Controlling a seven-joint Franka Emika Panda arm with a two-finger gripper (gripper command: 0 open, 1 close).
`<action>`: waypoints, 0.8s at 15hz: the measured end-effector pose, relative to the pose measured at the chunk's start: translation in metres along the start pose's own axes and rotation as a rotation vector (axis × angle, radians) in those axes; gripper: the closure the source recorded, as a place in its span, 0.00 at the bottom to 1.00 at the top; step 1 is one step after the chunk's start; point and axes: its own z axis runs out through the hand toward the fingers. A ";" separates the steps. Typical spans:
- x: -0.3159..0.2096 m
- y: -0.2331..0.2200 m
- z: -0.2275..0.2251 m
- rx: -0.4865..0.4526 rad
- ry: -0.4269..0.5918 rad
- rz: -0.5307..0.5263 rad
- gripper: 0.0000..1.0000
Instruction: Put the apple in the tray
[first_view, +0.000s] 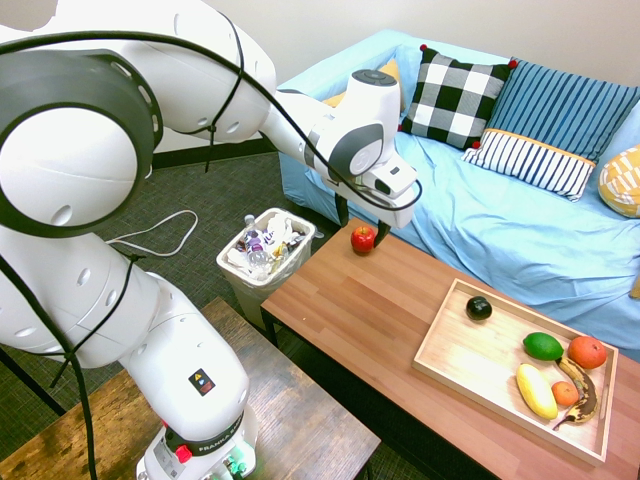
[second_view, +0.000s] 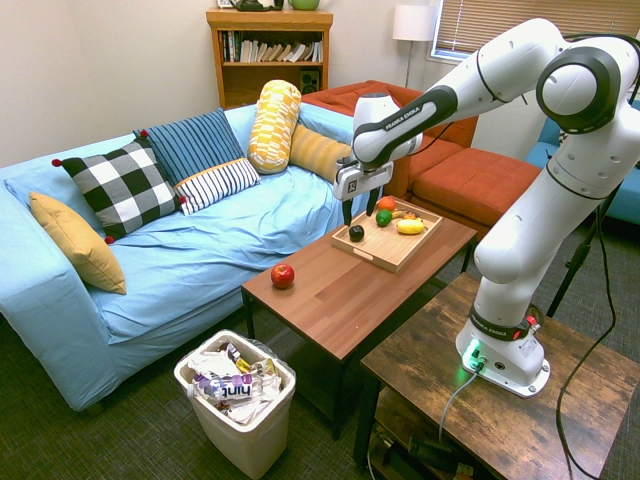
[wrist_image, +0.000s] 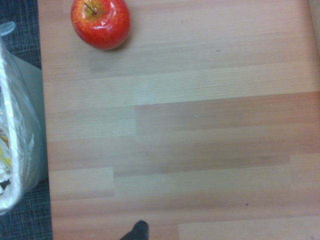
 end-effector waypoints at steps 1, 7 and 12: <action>0.001 -0.001 0.000 0.000 0.000 0.000 0.00; 0.025 -0.052 0.011 0.037 0.028 0.016 0.00; 0.040 -0.138 0.063 0.009 0.053 0.029 0.00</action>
